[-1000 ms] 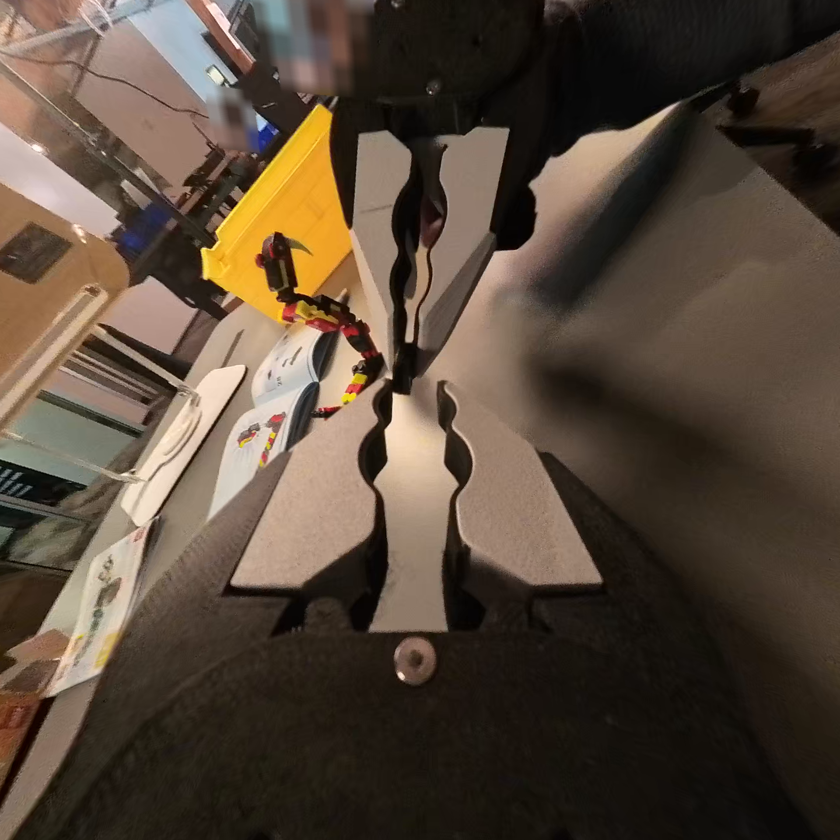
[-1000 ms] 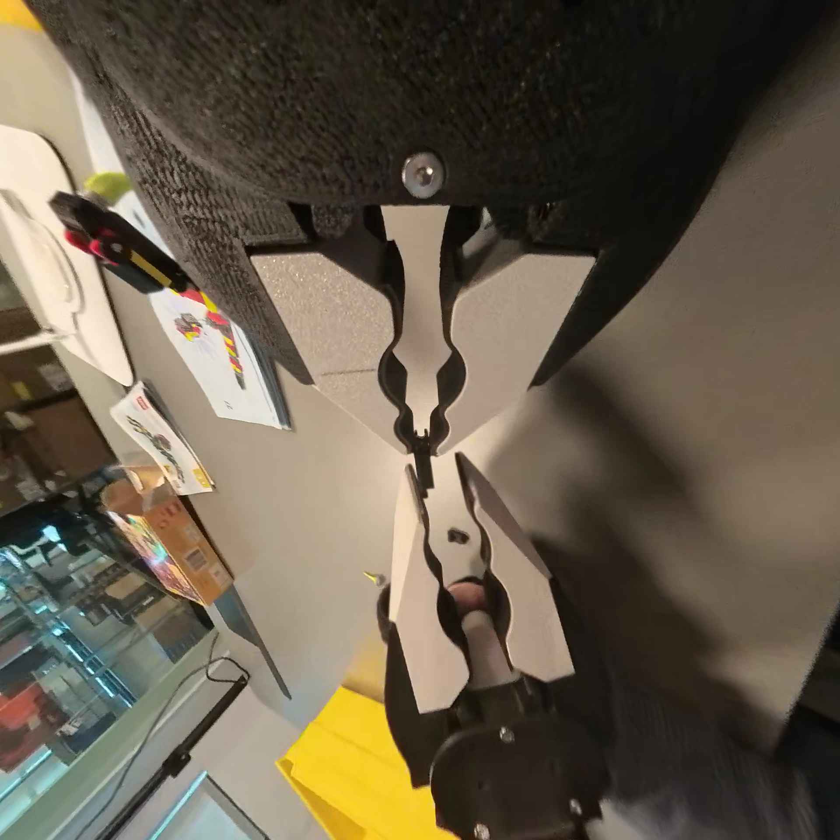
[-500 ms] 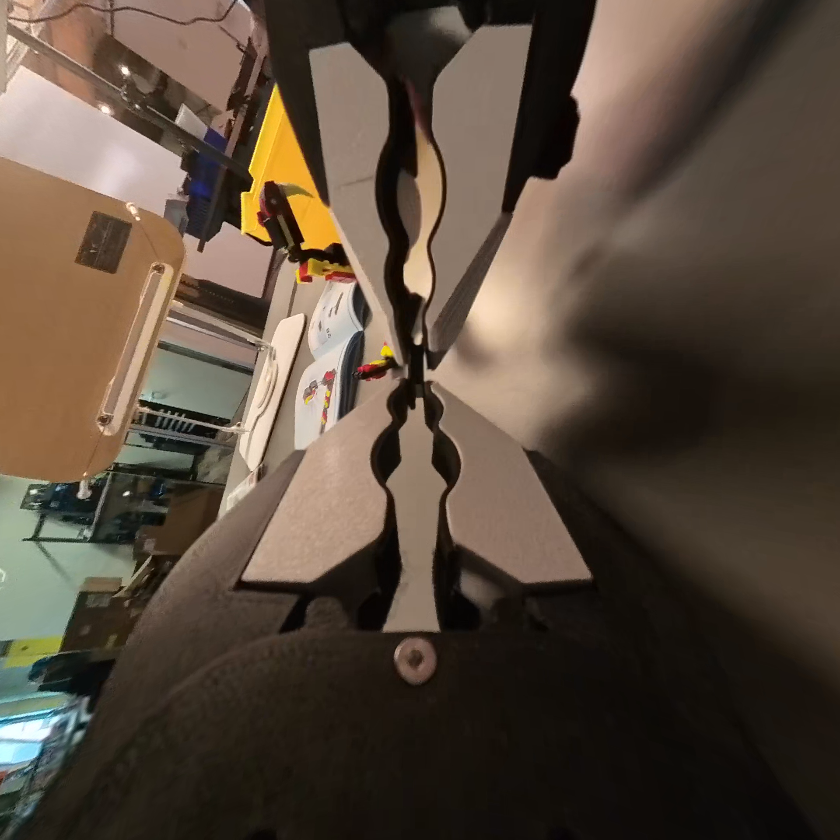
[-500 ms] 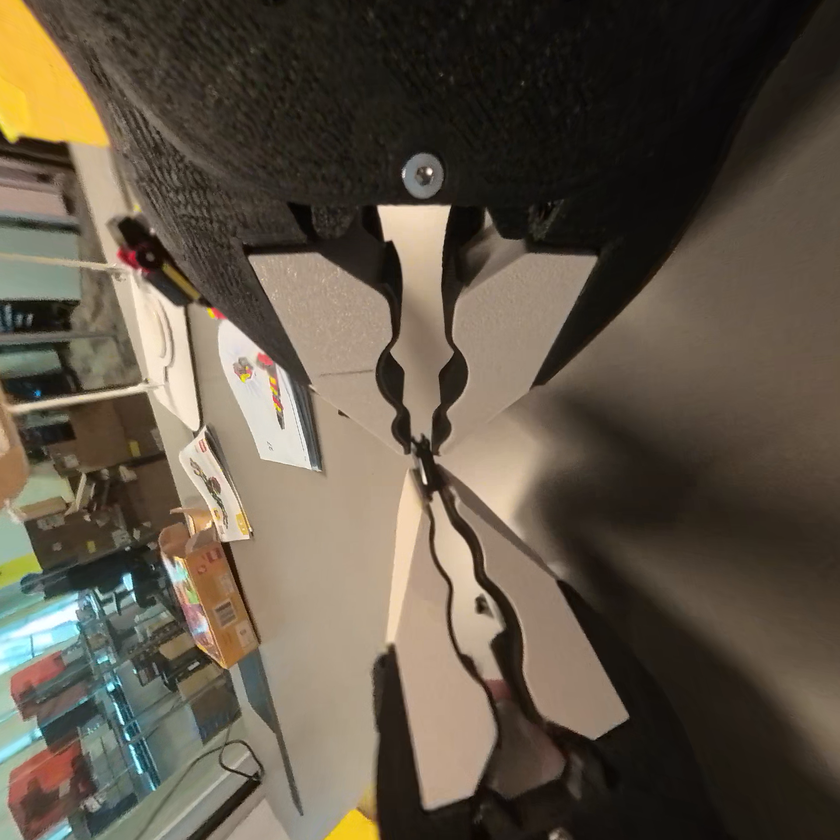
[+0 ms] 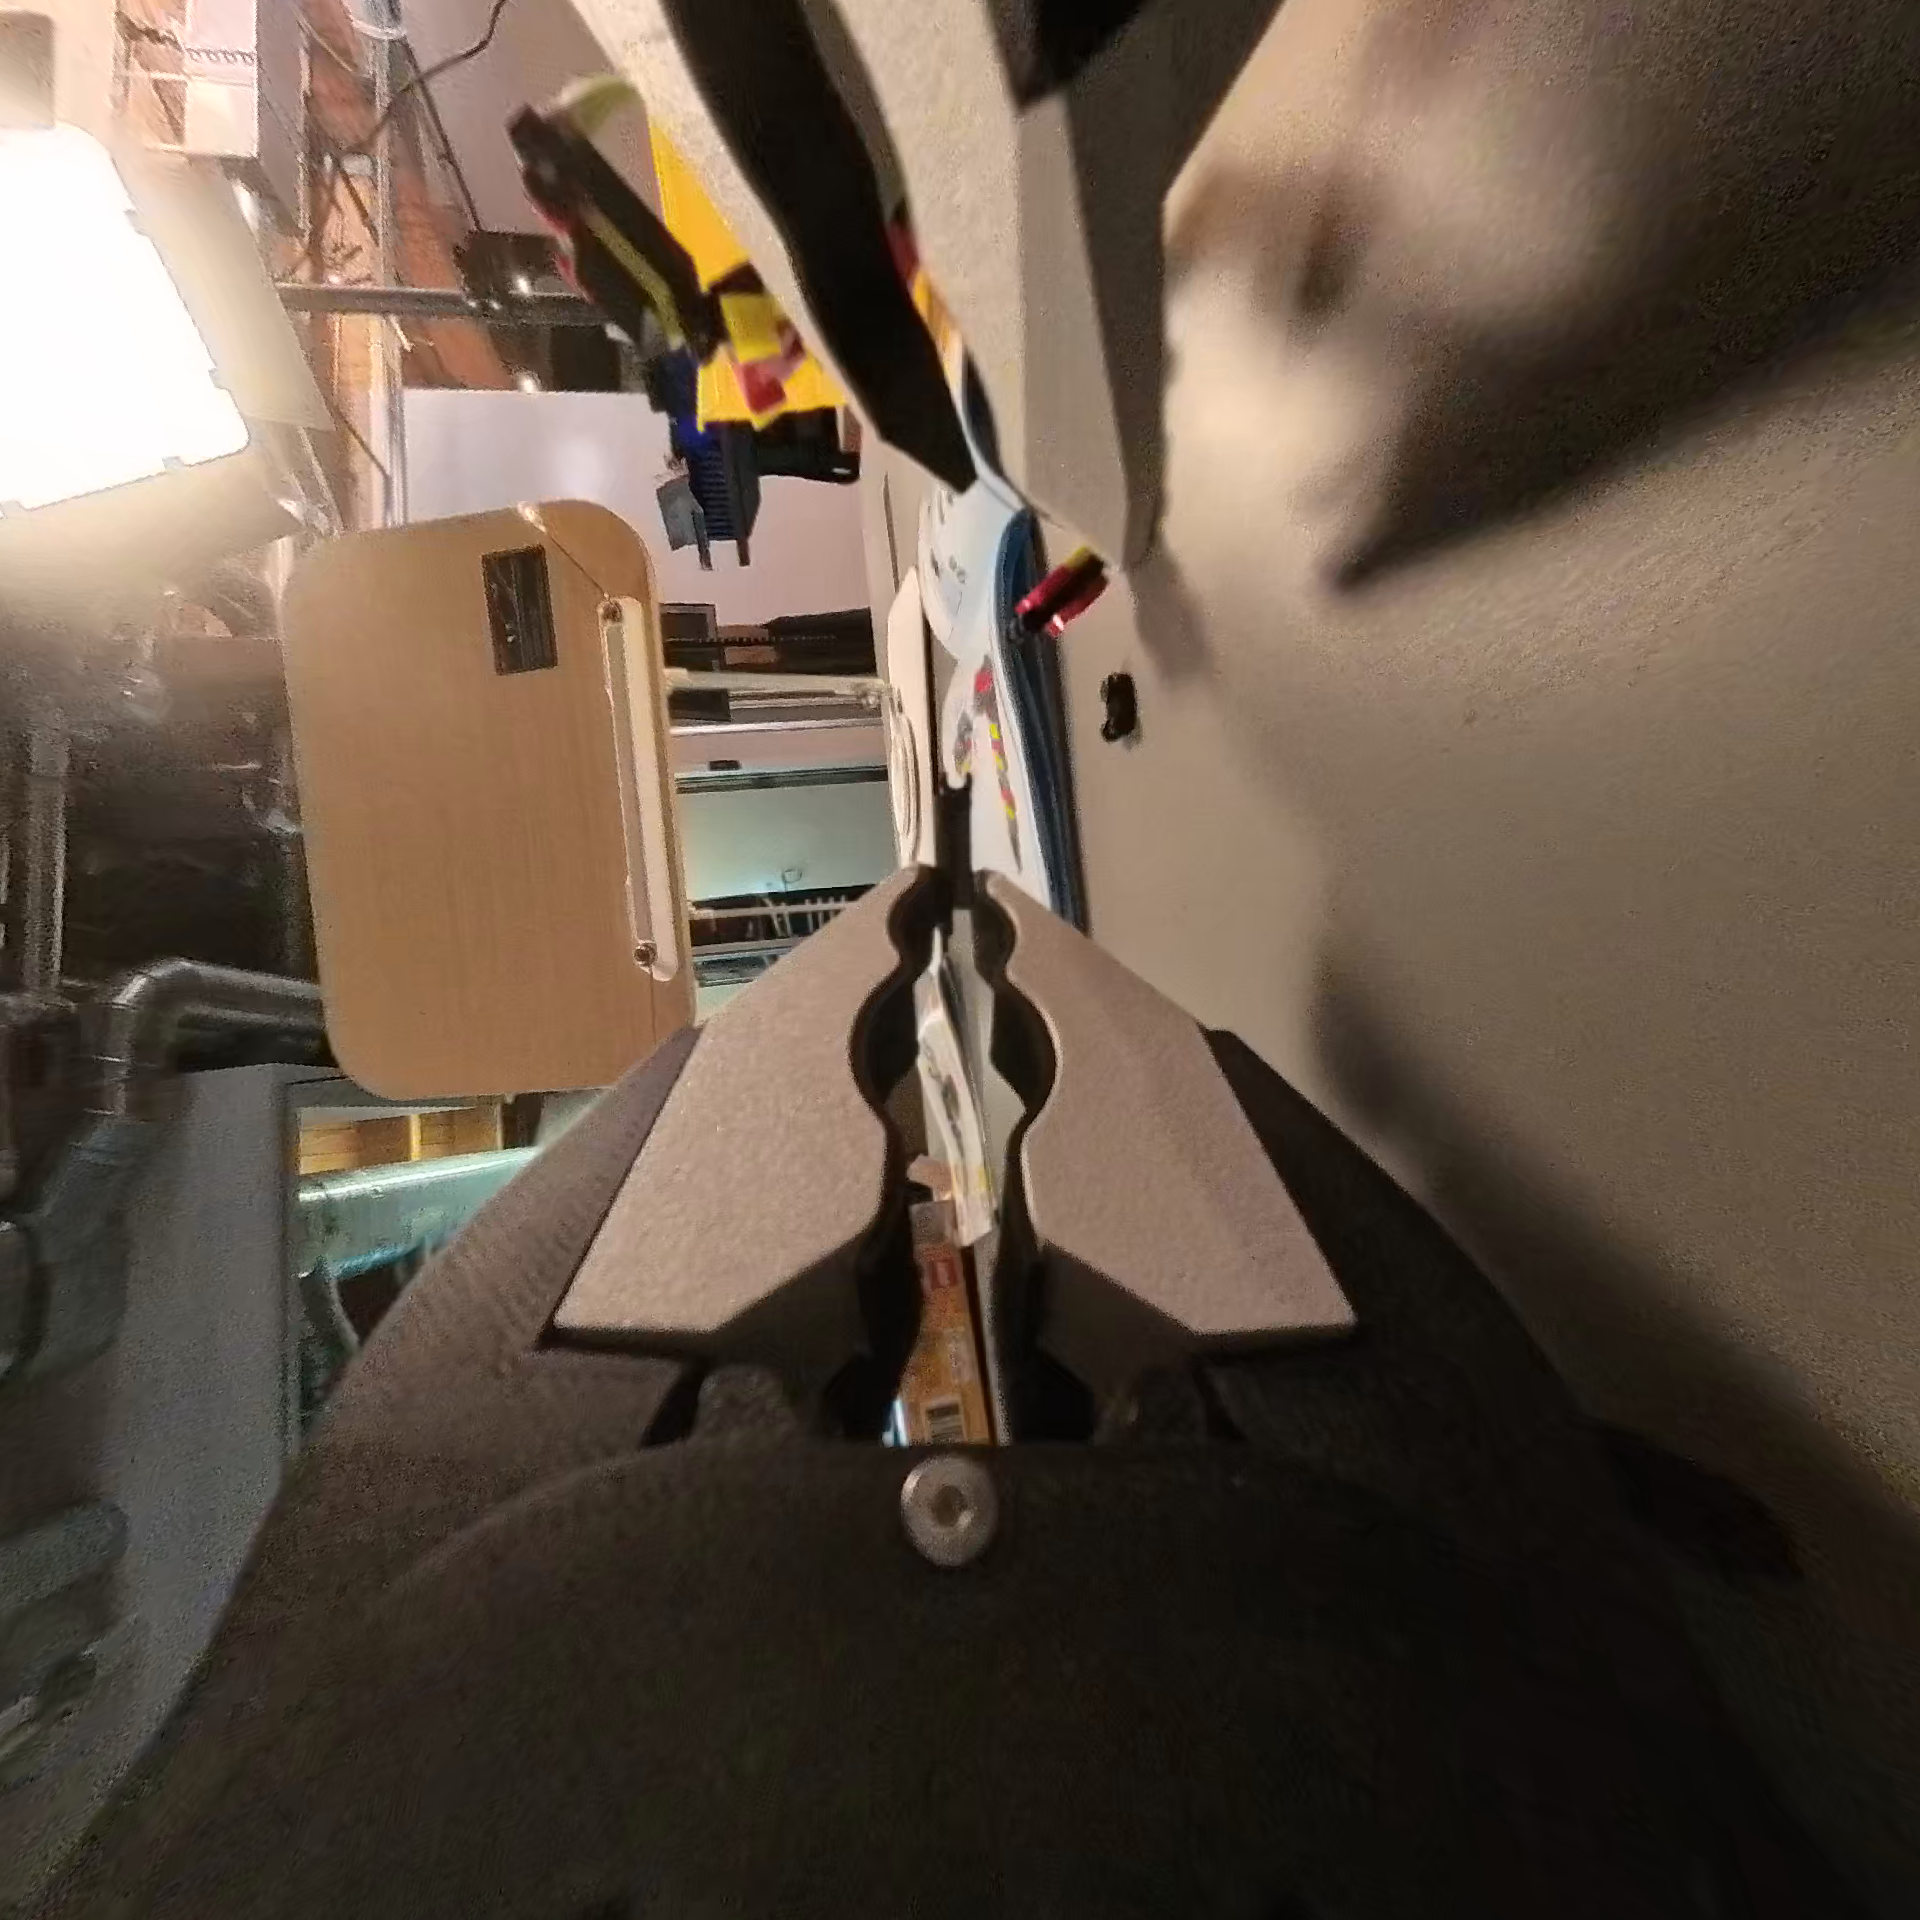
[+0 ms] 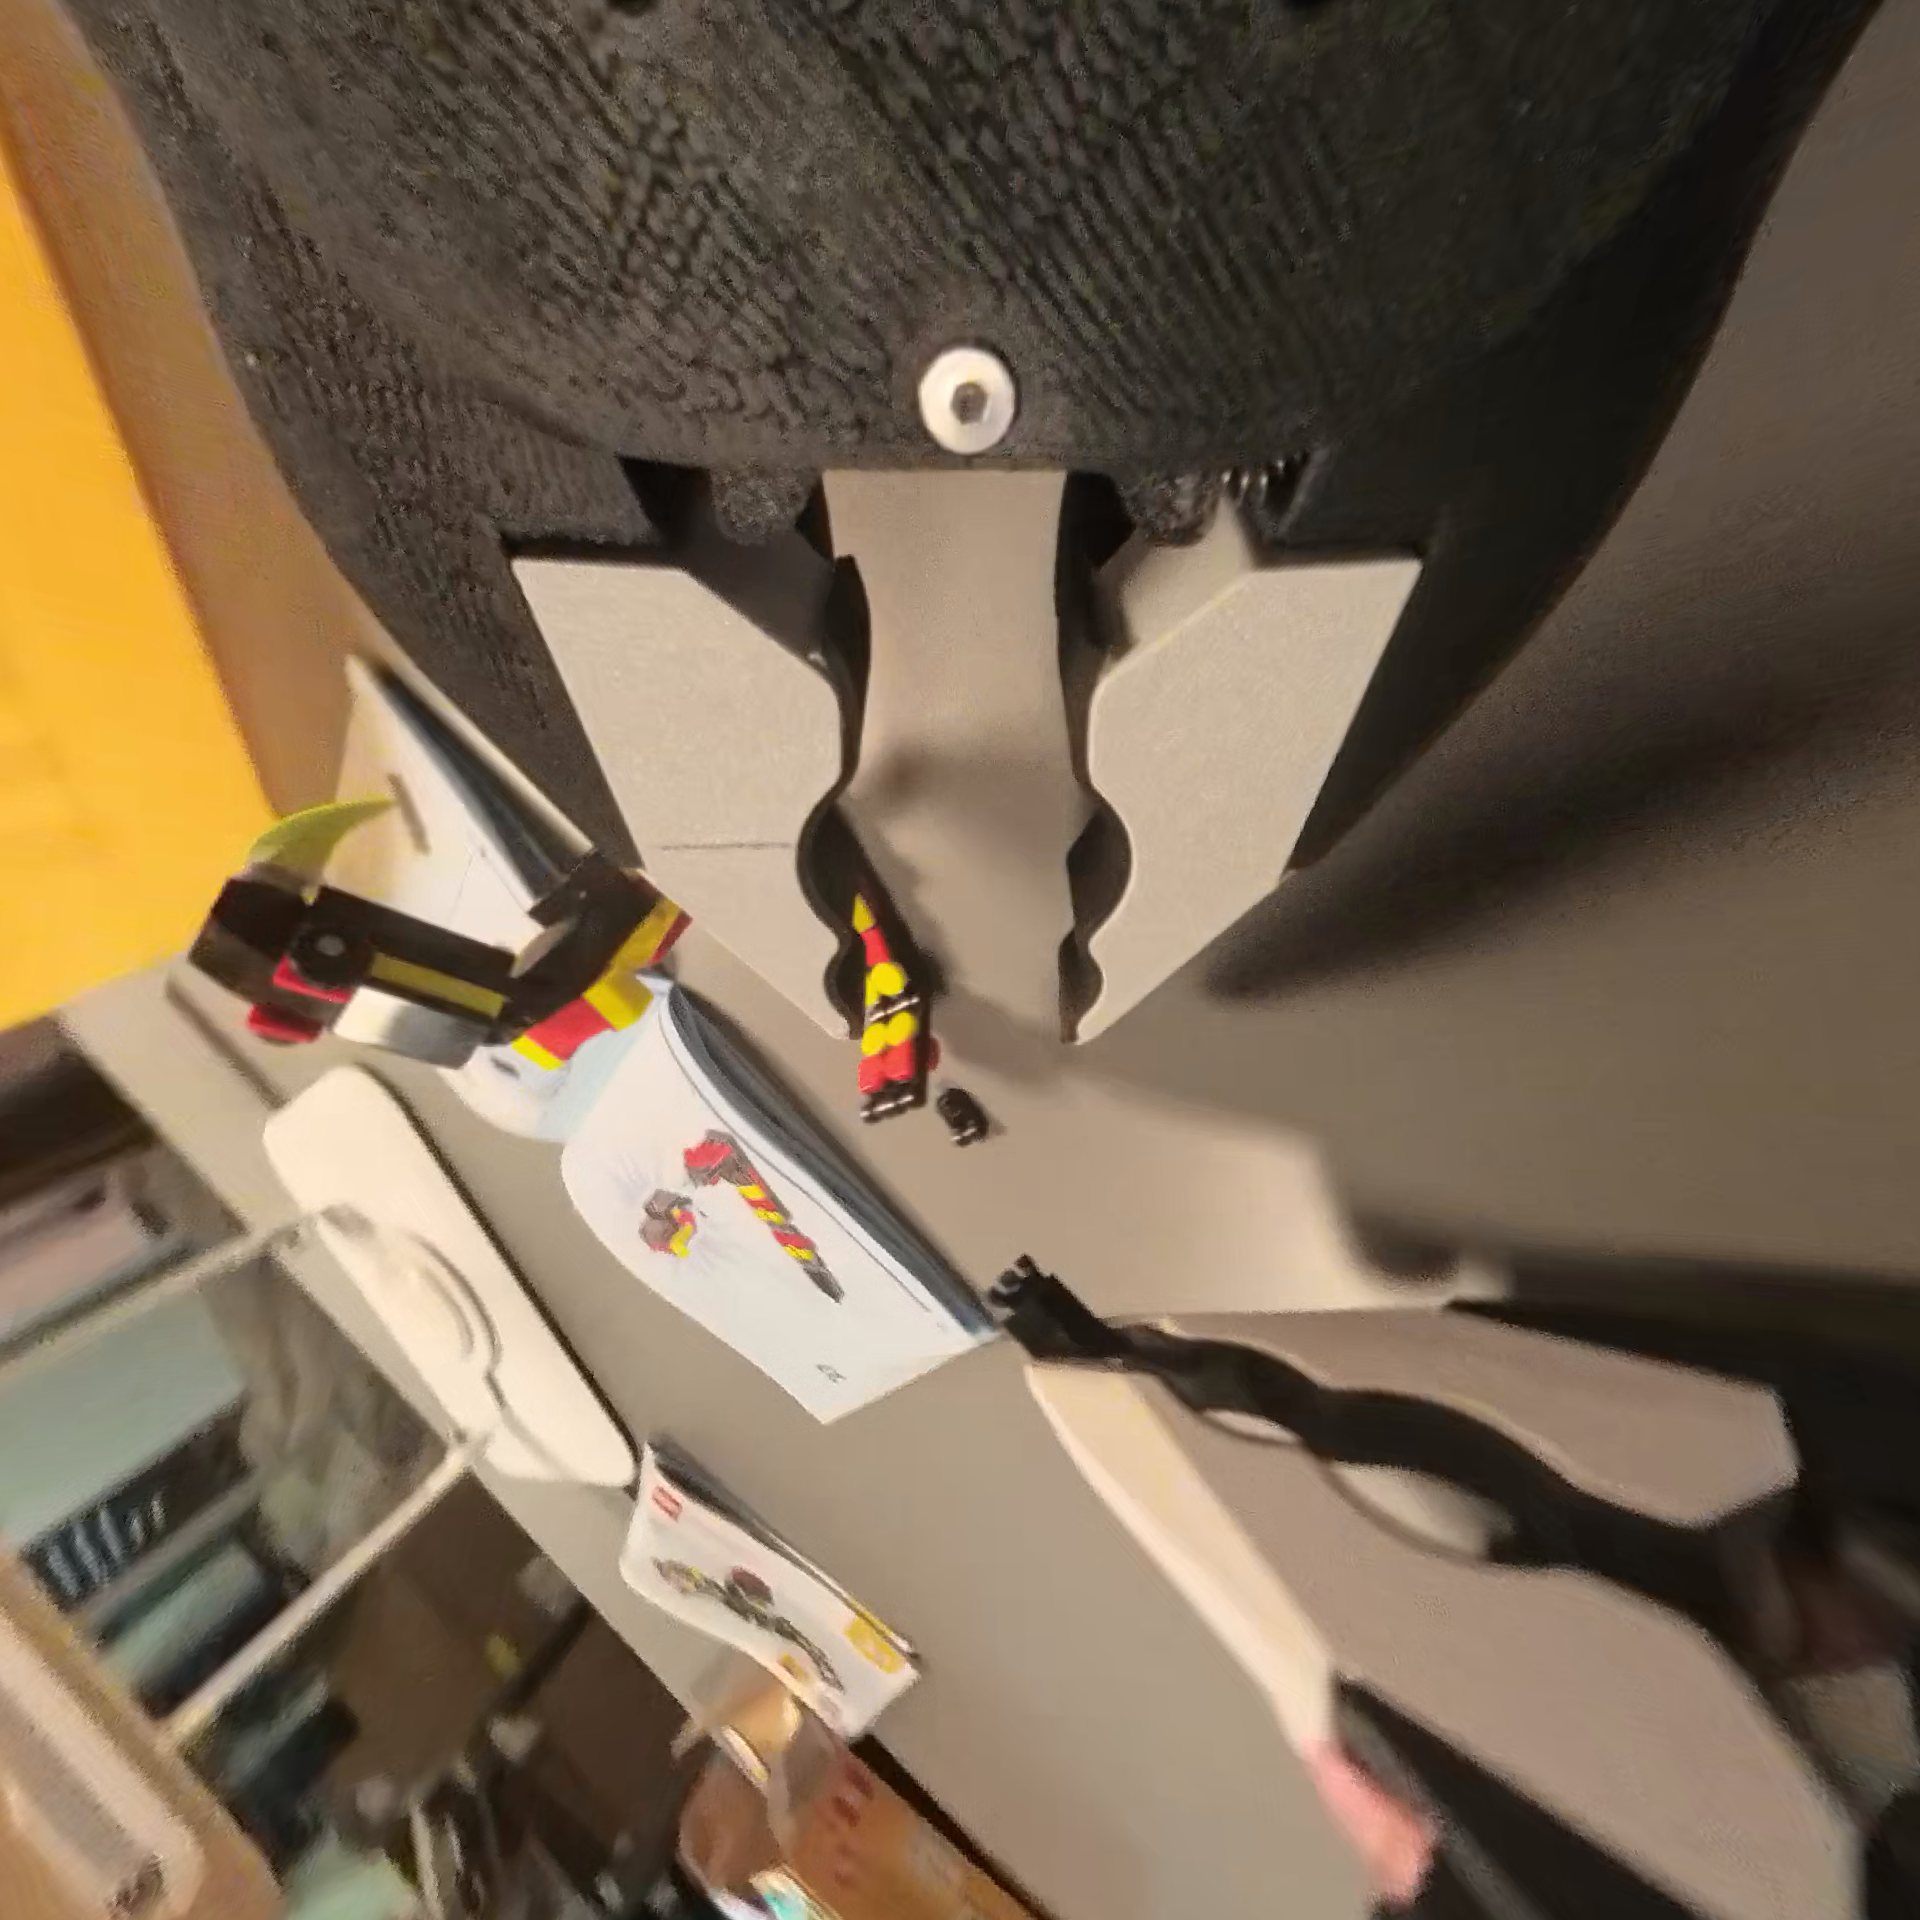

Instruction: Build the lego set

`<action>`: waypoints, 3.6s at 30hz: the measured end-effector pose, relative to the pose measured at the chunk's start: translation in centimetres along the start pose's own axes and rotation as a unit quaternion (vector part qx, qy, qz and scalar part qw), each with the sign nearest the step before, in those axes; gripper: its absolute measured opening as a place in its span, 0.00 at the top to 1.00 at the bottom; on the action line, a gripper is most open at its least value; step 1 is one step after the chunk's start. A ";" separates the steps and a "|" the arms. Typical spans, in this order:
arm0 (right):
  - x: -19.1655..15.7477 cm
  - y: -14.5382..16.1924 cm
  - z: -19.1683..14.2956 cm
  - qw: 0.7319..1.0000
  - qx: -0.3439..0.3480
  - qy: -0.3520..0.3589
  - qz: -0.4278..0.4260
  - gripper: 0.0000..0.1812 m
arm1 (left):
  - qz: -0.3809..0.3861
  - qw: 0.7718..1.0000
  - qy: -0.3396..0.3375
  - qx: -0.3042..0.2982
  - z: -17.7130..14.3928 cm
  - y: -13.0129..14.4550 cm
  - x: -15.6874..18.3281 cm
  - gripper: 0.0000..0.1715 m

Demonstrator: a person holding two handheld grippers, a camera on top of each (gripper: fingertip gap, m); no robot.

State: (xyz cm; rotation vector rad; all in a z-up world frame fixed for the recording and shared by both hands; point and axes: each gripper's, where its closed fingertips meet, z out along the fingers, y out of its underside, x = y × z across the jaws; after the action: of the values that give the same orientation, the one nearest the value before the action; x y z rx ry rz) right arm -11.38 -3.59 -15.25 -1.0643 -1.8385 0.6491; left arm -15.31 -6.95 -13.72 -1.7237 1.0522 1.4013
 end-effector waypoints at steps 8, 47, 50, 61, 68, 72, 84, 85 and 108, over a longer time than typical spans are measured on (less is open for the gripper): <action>1.1 0.6 2.8 0.995 -0.065 0.072 0.017 0.85 | -0.005 1.000 -0.019 0.015 0.4 0.7 -0.1 0.97; -0.1 7.1 -10.2 0.802 -0.399 -0.335 -0.294 0.96 | -0.272 0.901 0.250 0.225 -4.6 -9.4 2.4 0.97; -1.2 6.8 -9.4 0.790 -0.390 -0.375 -0.288 0.96 | -0.304 0.877 0.288 0.234 -5.0 -9.7 2.5 0.97; -1.0 6.6 -9.0 0.850 -0.221 -0.398 -0.267 0.71 | -0.400 0.800 0.393 0.214 -5.7 -11.8 2.9 0.97; -1.7 7.4 -8.3 0.861 -0.137 -0.384 -0.303 0.80 | -0.444 0.763 0.441 0.163 -4.1 -12.6 3.7 0.97; -1.9 7.8 -8.4 0.858 -0.158 -0.399 -0.284 0.82 | -0.452 0.752 0.454 0.156 -4.2 -12.9 4.0 0.97; -2.4 7.5 -8.1 0.869 -0.196 -0.413 -0.188 0.95 | -0.460 0.743 0.463 0.150 -4.1 -13.0 4.7 0.97; -2.5 7.5 -8.1 0.872 -0.195 -0.407 -0.189 0.96 | -0.459 0.745 0.459 0.152 -4.0 -13.1 4.6 0.97; 0.7 4.1 -5.1 0.903 -0.029 0.077 -0.422 0.96 | -0.109 0.989 0.065 0.076 -0.4 -9.6 2.5 0.97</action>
State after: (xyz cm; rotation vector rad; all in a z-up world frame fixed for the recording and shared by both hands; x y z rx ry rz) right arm -5.41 -0.97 -15.72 -0.2539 -1.9452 -0.0141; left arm -6.34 -3.46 -15.97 -1.7769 0.9796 1.0583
